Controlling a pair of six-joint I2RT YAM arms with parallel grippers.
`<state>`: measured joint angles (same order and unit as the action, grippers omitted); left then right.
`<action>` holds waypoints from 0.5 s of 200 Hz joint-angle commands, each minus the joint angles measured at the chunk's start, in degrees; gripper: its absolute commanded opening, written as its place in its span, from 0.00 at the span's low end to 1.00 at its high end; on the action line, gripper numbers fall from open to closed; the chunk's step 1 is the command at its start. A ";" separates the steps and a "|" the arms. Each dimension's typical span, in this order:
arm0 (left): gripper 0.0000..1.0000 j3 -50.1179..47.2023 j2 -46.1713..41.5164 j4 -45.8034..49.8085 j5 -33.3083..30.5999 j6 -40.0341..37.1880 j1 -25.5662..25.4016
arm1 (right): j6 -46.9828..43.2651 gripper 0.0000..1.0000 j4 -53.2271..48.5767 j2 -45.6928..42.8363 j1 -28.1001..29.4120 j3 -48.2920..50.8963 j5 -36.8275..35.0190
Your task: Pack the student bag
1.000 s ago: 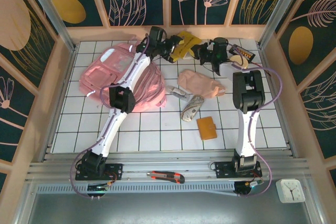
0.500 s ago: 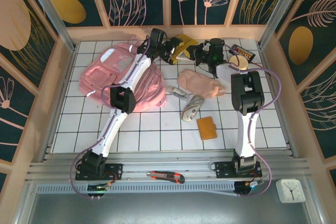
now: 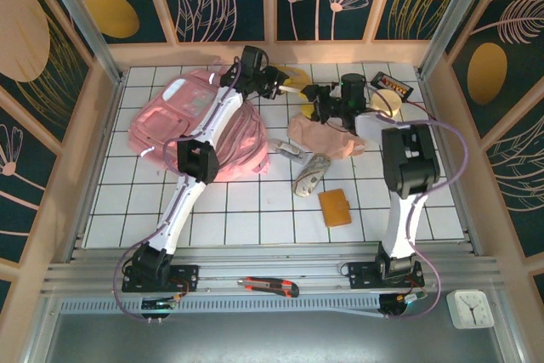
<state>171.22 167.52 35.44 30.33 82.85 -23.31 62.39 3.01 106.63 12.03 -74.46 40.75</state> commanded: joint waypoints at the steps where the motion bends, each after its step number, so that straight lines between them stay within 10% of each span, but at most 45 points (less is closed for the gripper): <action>1: 0.00 1.14 -2.58 2.07 0.94 -5.95 1.21 | -15.50 0.68 -20.08 -4.52 -3.59 -2.44 -2.59; 100: 0.00 1.16 -18.82 18.51 11.56 -42.92 5.71 | -7.49 0.79 7.41 6.29 -5.91 -8.84 16.54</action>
<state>170.84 158.15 50.15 36.03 50.26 -17.93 50.04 -2.72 110.76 4.03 -81.03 51.16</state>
